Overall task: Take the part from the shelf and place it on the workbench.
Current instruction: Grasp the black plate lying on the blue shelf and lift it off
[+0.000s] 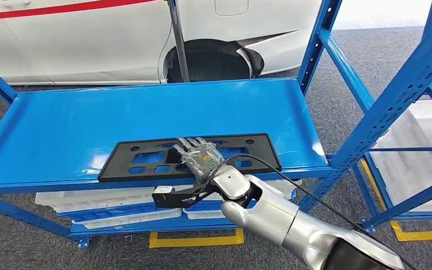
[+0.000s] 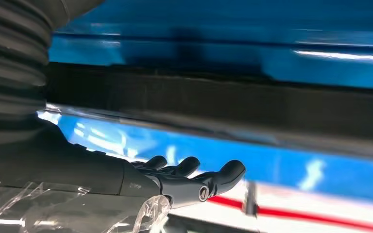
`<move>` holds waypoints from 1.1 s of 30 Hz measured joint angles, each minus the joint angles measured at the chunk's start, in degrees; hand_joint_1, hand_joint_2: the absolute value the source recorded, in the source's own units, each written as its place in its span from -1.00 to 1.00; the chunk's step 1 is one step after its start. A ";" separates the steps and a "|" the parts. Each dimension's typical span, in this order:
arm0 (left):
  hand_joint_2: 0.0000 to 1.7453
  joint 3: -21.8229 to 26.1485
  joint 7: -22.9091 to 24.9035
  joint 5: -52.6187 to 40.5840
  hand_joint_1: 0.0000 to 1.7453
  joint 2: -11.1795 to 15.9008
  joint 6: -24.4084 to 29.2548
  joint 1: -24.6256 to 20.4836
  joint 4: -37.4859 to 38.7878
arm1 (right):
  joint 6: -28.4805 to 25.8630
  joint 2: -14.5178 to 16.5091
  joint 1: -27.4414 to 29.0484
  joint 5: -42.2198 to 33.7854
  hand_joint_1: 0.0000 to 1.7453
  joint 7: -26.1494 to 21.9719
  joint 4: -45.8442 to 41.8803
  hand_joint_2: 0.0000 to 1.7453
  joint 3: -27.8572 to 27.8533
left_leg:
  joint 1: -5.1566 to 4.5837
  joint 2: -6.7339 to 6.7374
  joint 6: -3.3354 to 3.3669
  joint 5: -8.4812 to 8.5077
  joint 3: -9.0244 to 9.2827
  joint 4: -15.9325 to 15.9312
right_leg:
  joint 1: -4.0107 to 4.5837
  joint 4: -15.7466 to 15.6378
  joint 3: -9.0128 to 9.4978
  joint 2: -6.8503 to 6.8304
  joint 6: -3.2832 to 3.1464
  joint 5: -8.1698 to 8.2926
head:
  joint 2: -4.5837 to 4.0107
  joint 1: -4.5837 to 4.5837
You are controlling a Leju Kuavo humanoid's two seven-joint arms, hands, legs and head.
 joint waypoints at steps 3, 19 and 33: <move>-0.50 0.04 -0.14 0.27 -1.00 0.05 -0.04 0.33 0.00 | 2.54 0.19 -0.89 -2.34 -1.00 1.81 1.43 1.00 0.47 | 0.47 0.20 -0.45 7.91 2.65 -10.77 | -0.18 0.02 1.46 0.34 0.60 -1.05 | -0.01 -0.02; -1.00 0.00 -1.78 0.17 -1.00 0.39 -1.74 1.44 0.02 | 4.17 0.50 -3.55 -6.52 1.00 2.46 5.14 1.00 1.96 | -0.31 0.45 1.60 9.53 5.17 -15.12 | -0.08 -0.42 2.90 0.54 2.45 -1.97 | 0.00 0.02; -1.00 -0.19 -2.46 -0.25 -1.00 0.34 -1.76 2.44 0.02 | 4.11 0.72 -3.61 -7.11 1.00 2.56 5.50 1.00 2.07 | 0.00 0.43 1.35 9.76 5.17 -15.14 | 0.14 -0.37 2.86 0.54 2.36 -1.83 | 0.00 0.02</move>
